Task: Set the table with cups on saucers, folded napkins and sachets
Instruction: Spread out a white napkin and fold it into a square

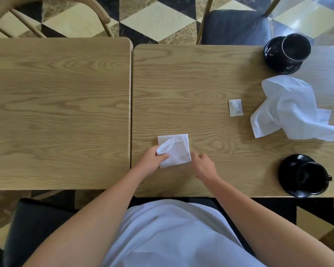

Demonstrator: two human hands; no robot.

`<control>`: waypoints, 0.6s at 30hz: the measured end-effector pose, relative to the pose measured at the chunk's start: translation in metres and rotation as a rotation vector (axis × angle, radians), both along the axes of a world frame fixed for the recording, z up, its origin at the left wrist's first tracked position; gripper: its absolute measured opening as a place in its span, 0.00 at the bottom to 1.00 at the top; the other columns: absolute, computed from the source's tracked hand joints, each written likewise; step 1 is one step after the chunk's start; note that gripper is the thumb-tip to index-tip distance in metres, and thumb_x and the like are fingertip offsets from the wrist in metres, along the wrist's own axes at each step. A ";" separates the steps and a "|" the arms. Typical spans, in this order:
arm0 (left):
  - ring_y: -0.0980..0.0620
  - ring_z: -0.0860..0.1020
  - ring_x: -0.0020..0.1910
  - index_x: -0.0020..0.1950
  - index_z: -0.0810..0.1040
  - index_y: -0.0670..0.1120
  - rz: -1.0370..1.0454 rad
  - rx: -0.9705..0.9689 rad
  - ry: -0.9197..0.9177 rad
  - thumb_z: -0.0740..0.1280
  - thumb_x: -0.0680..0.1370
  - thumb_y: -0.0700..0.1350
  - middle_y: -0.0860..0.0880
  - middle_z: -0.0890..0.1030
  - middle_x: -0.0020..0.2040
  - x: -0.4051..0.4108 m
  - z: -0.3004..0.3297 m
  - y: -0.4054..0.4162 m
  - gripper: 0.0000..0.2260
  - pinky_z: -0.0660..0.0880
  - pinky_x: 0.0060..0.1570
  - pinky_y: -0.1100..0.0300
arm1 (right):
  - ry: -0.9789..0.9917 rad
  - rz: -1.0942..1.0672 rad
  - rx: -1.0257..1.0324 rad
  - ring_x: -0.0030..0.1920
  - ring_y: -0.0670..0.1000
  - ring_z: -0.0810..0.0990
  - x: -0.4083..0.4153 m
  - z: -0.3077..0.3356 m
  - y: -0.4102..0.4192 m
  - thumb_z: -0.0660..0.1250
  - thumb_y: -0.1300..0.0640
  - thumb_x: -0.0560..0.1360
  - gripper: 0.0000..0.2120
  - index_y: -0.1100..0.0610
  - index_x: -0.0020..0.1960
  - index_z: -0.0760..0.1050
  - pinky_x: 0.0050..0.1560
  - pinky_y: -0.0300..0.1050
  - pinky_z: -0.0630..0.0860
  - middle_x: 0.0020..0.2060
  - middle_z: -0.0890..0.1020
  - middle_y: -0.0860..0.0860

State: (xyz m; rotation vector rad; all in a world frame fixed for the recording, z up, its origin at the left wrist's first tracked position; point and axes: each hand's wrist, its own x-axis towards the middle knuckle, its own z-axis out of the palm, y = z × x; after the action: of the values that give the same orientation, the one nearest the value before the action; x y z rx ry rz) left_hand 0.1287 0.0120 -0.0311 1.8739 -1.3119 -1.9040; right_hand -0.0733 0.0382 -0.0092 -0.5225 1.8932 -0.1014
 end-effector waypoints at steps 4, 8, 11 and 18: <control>0.57 0.78 0.50 0.55 0.77 0.61 -0.094 -0.035 -0.017 0.65 0.81 0.46 0.59 0.81 0.51 -0.008 0.006 -0.012 0.09 0.71 0.47 0.62 | -0.005 0.268 -0.307 0.48 0.48 0.79 -0.010 -0.007 0.002 0.68 0.54 0.72 0.13 0.52 0.56 0.76 0.43 0.43 0.72 0.49 0.79 0.46; 0.62 0.76 0.45 0.57 0.76 0.60 -0.202 -0.011 0.009 0.64 0.82 0.43 0.62 0.79 0.47 -0.010 0.013 -0.028 0.11 0.68 0.41 0.68 | -0.244 0.299 -0.278 0.47 0.51 0.81 -0.012 -0.011 -0.016 0.73 0.61 0.69 0.16 0.53 0.56 0.78 0.46 0.44 0.76 0.46 0.83 0.49; 0.58 0.76 0.46 0.55 0.78 0.57 -0.288 0.046 0.022 0.64 0.82 0.42 0.58 0.80 0.47 -0.012 0.014 -0.038 0.10 0.70 0.43 0.64 | -0.399 0.238 -0.207 0.48 0.50 0.82 -0.017 -0.013 -0.027 0.75 0.62 0.70 0.17 0.47 0.55 0.80 0.47 0.44 0.77 0.48 0.85 0.52; 0.51 0.82 0.51 0.63 0.78 0.52 0.015 0.232 0.097 0.64 0.83 0.47 0.50 0.83 0.55 -0.010 0.010 -0.037 0.09 0.81 0.50 0.52 | -0.319 0.334 -0.141 0.46 0.52 0.80 -0.021 -0.017 -0.040 0.72 0.50 0.76 0.12 0.53 0.57 0.82 0.46 0.45 0.74 0.48 0.85 0.54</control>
State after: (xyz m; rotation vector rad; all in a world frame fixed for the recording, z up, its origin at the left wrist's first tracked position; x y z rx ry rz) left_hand 0.1183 -0.0247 -0.0211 1.8572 -1.0856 -2.1917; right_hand -0.0945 -0.0021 -0.0266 -0.8587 1.4749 -0.0926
